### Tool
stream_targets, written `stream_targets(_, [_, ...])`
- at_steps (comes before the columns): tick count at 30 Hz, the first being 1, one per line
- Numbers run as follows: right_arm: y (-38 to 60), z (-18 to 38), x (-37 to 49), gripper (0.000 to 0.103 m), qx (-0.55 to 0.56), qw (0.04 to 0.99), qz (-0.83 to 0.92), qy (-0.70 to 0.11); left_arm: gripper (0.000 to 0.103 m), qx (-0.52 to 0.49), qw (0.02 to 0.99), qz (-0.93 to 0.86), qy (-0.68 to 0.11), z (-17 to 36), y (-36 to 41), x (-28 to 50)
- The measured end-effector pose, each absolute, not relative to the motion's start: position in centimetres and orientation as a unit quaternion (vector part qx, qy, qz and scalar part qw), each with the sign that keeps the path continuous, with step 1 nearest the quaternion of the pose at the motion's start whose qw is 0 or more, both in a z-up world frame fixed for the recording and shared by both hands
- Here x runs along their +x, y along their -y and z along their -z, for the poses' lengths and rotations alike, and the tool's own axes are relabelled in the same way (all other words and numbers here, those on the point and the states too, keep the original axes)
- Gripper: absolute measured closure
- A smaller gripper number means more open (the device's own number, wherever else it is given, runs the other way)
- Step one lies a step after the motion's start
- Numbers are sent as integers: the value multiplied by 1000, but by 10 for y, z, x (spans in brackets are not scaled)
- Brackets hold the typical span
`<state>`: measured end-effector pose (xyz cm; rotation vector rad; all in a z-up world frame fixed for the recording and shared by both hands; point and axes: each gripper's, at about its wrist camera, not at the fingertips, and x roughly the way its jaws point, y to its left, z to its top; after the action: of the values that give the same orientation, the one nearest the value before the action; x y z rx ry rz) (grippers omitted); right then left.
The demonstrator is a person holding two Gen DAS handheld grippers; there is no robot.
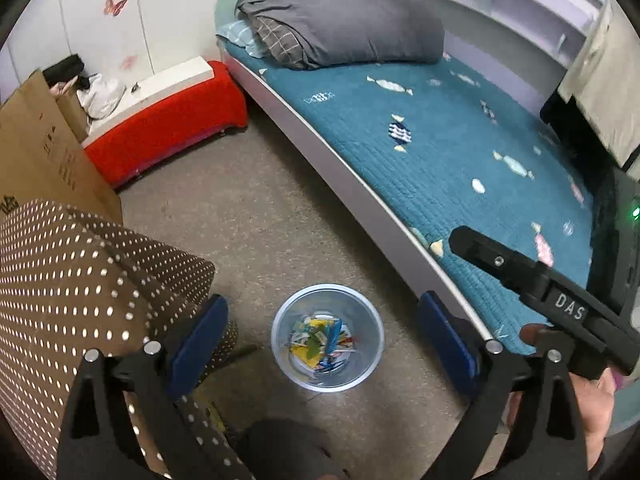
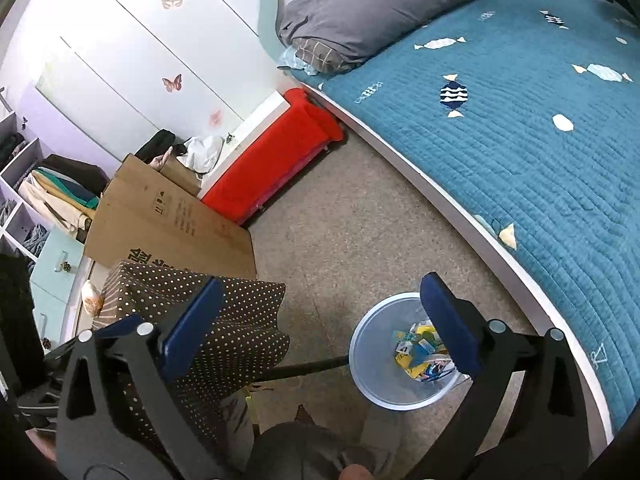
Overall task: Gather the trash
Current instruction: 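Move both tools back toward the table, then grasp the orange bottle cap with the left tool while the right tool grasps the white plastic bag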
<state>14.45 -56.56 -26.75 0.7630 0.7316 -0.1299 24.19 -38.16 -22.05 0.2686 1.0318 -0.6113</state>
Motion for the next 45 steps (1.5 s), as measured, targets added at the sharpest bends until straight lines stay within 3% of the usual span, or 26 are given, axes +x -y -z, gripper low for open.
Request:
stream_targets(14, [499, 193, 141, 6, 299, 896, 47, -325, 9, 47, 862, 298, -407, 160, 307, 212])
stream_targets(30, [351, 116, 169, 6, 199, 926, -51, -318, 8, 26, 920, 204, -335, 112, 150, 200])
stream_targets(45, [227, 112, 223, 6, 100, 926, -114, -345, 8, 17, 929, 78, -362, 145, 8, 233])
